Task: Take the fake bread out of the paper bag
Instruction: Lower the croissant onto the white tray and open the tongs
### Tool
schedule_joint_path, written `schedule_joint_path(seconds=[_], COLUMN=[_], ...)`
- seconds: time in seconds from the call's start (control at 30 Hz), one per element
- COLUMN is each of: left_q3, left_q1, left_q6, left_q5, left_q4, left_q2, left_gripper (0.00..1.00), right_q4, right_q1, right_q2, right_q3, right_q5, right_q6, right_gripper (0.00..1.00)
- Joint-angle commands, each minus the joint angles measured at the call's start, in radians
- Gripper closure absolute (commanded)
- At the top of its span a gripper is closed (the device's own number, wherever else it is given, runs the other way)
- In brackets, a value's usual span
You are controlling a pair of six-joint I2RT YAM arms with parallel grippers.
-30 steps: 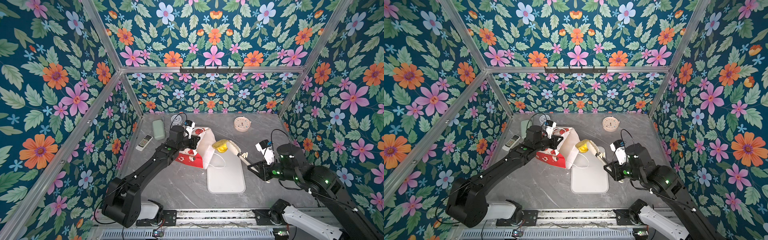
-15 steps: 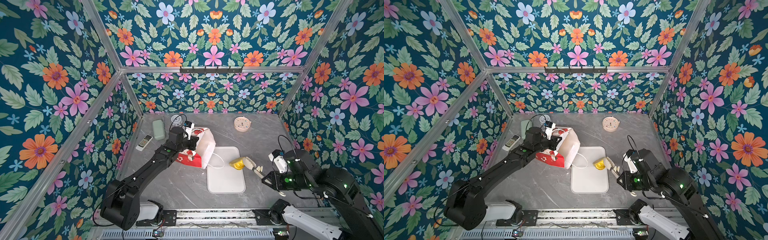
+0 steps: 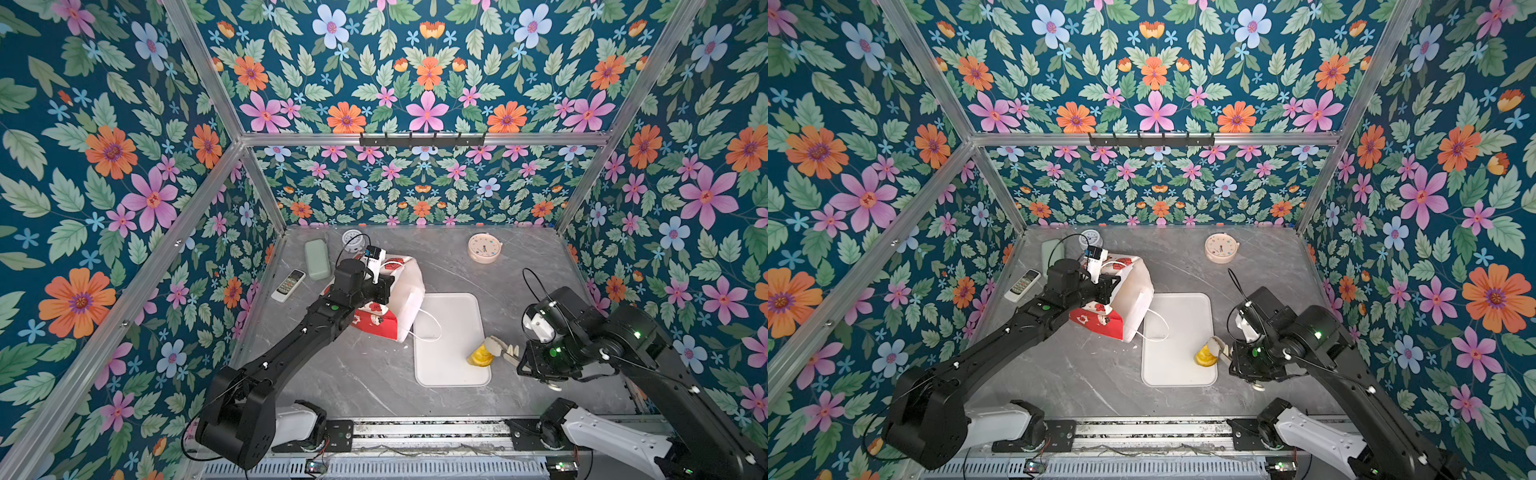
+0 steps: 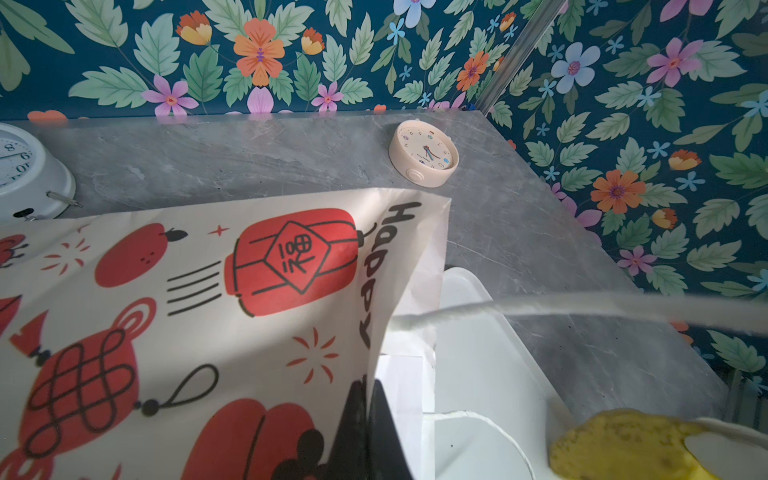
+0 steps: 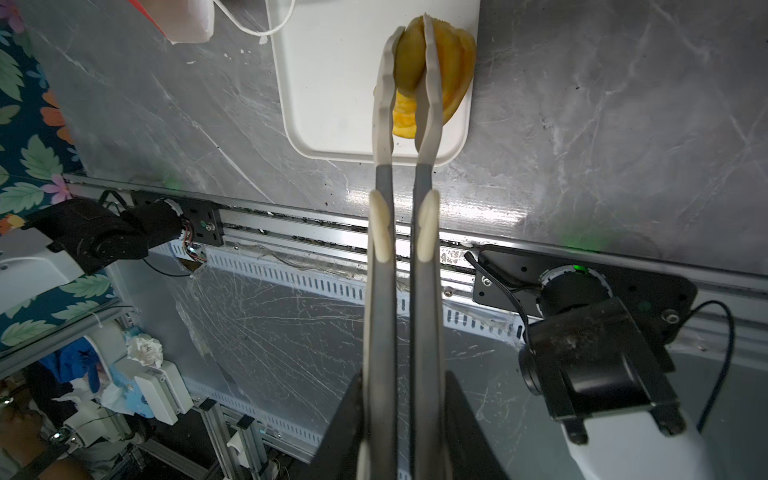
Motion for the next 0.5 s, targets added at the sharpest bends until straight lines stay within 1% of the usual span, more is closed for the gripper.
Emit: schedule_joint_path(seconds=[0.0, 0.2, 0.33, 0.47], left_q3=[-0.007, -0.021, -0.030, -0.035], left_q1=[0.002, 0.002, 0.002, 0.001], left_q6=[0.017, 0.011, 0.002, -0.004], left_q5=[0.002, 0.019, 0.033, 0.046], left_q4=[0.049, 0.068, 0.083, 0.093], left_q2=[-0.016, -0.032, -0.033, -0.034], left_gripper=[1.00, 1.00, 1.00, 1.00], right_q4=[-0.038, 0.022, 0.092, 0.159], right_q1=[0.002, -0.003, -0.025, -0.052], right_q2=[0.051, 0.179, 0.242, 0.300], right_q3=[0.026, 0.122, 0.136, 0.137], right_q5=[0.030, 0.066, 0.077, 0.058], right_q6=[-0.041, -0.089, -0.117, -0.144], right_gripper=[1.00, 1.00, 1.00, 0.97])
